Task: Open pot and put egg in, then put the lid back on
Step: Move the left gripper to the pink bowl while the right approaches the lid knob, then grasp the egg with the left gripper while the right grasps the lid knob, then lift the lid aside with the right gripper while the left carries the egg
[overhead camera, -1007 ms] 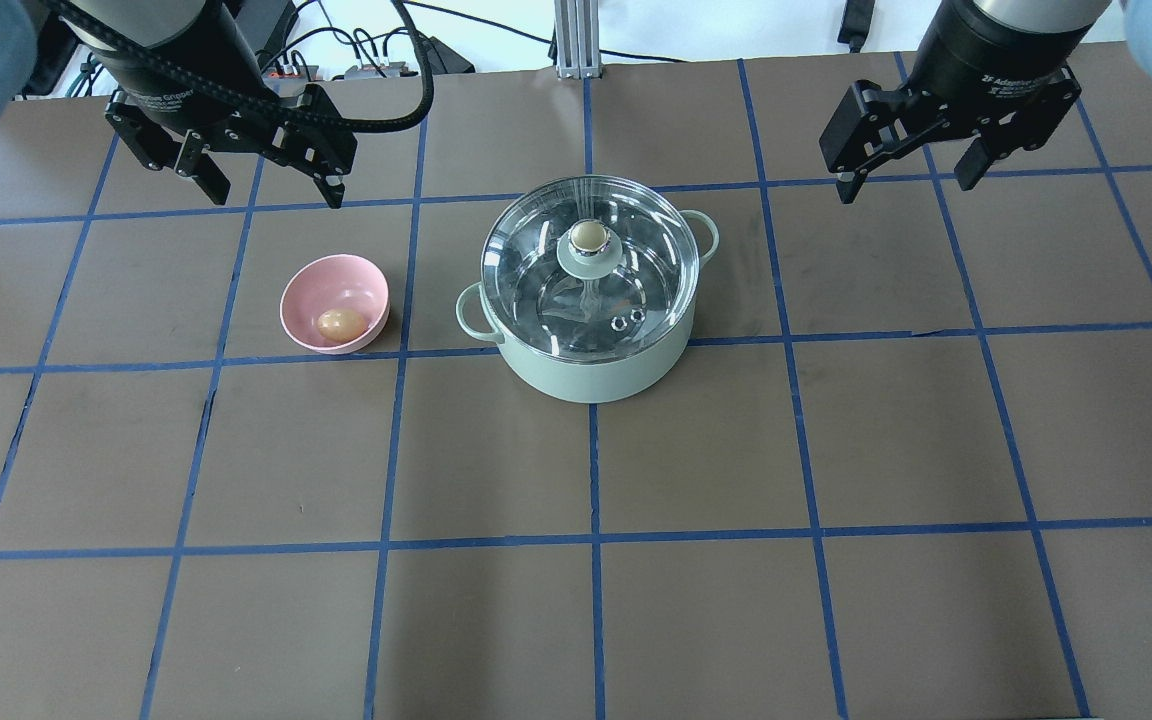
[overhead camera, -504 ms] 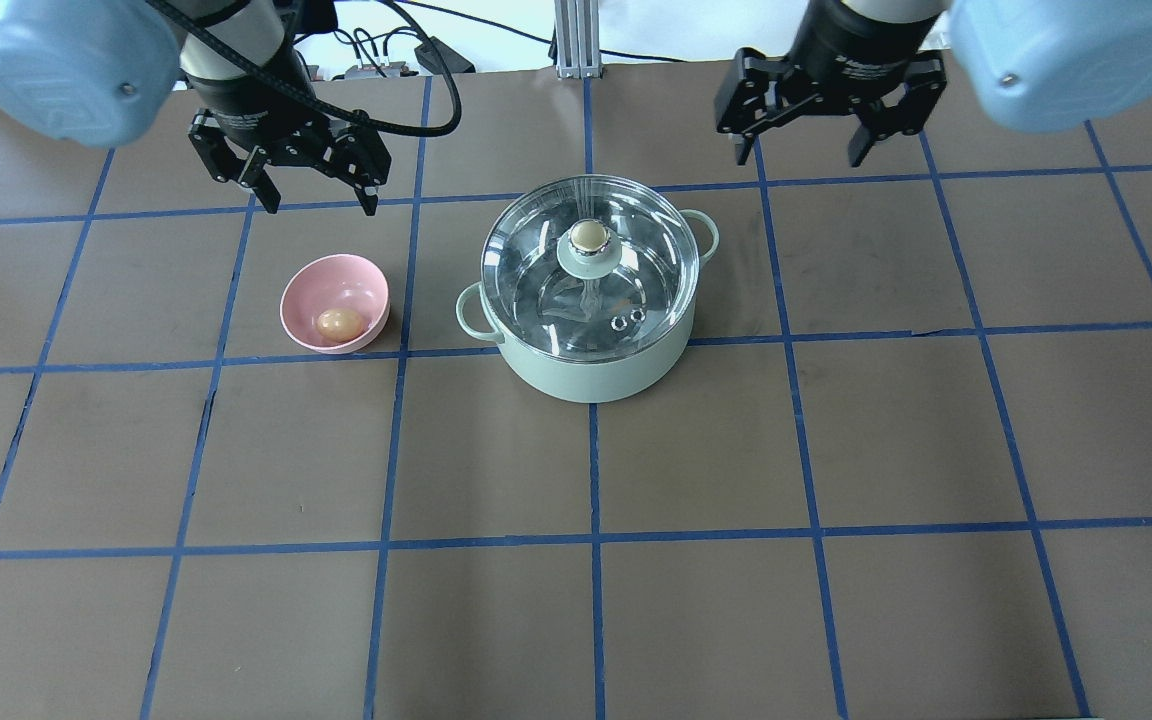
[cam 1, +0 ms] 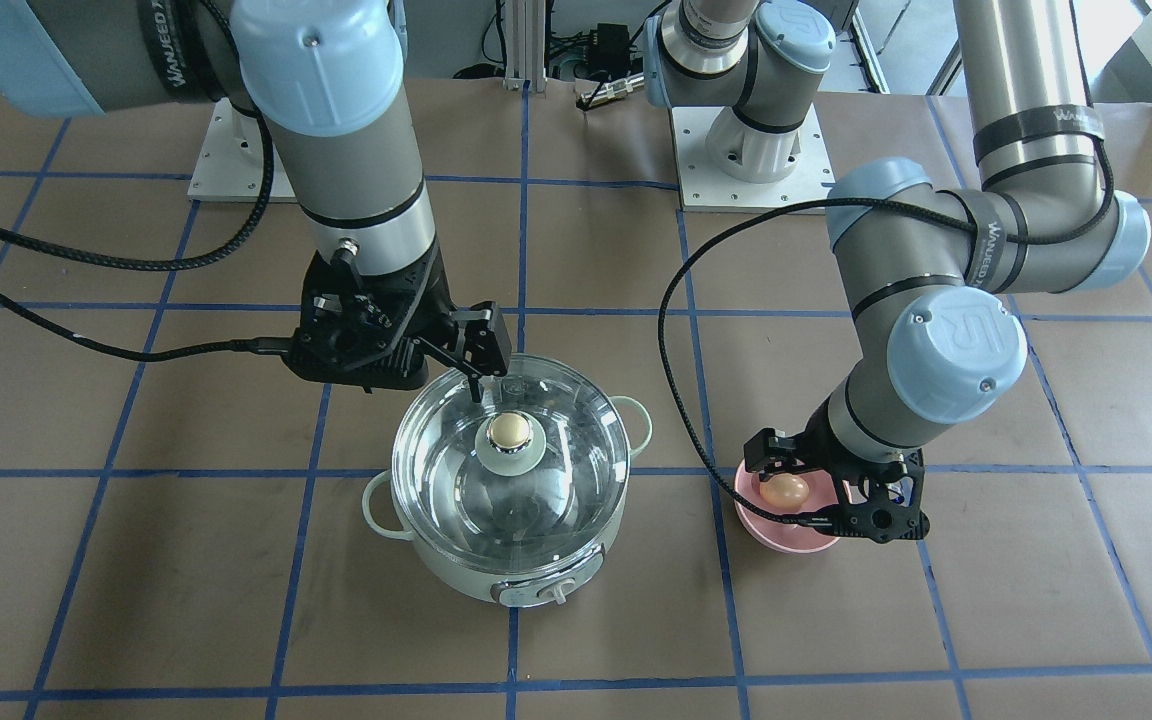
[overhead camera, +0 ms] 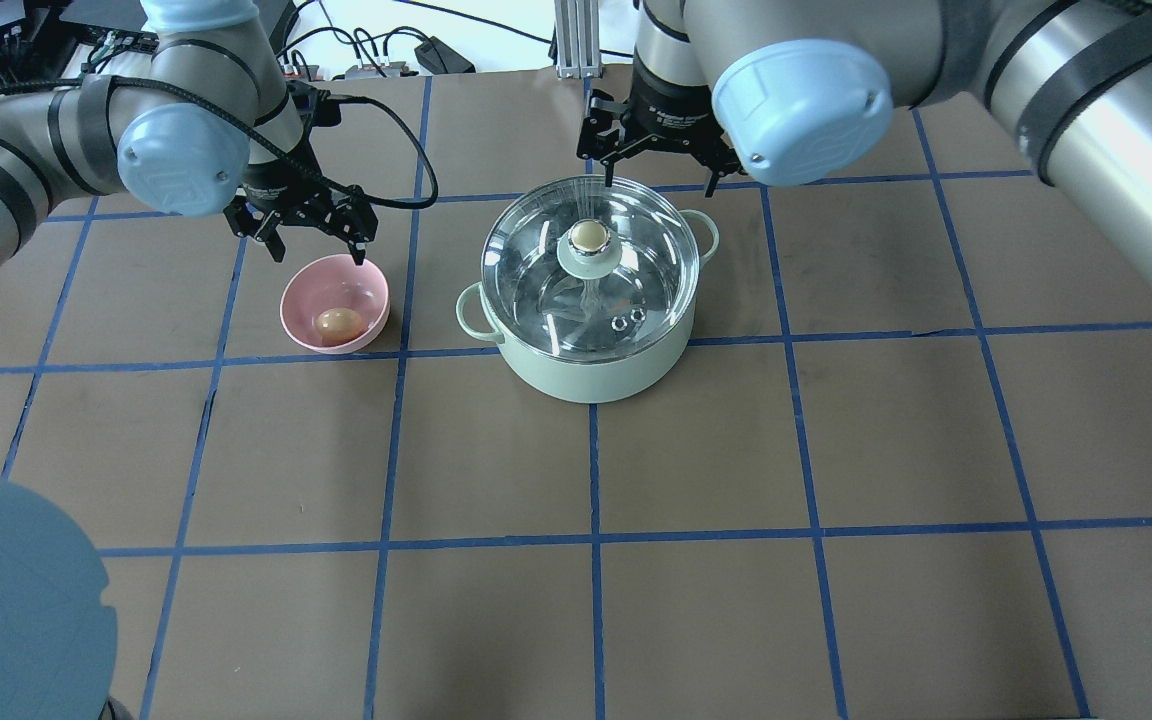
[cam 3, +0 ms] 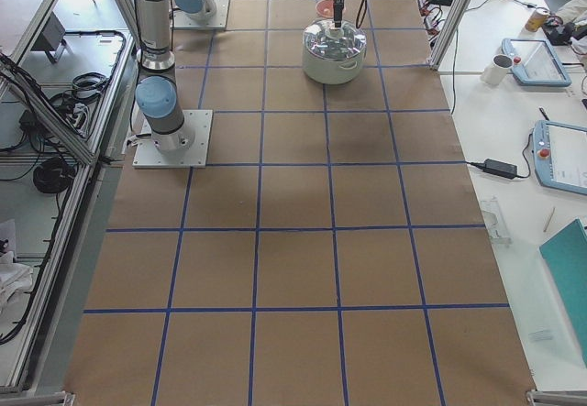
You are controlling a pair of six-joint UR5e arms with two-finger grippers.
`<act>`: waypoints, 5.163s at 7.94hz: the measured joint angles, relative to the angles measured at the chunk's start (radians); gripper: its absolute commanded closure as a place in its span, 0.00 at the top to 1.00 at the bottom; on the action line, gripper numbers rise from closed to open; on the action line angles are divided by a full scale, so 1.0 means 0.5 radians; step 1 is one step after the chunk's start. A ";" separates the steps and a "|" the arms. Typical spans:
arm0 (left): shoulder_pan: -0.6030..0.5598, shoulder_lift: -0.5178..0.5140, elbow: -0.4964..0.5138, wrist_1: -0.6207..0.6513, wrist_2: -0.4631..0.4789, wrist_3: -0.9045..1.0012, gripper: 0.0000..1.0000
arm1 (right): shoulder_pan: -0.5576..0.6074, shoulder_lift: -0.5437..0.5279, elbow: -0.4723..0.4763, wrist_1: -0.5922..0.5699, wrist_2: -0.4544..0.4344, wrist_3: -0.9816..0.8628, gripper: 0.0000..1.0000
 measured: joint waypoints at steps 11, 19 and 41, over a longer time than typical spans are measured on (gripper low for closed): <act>0.045 -0.226 -0.119 0.148 -0.002 0.031 1.00 | 0.163 0.258 0.119 -0.313 0.011 0.235 0.69; 0.045 -0.277 -0.124 0.148 0.003 0.031 0.82 | 0.163 0.244 0.102 -0.306 0.065 0.247 0.00; -0.825 -0.043 0.031 0.452 -0.199 -1.083 0.35 | -0.906 -0.381 0.048 0.629 -0.153 -1.341 0.00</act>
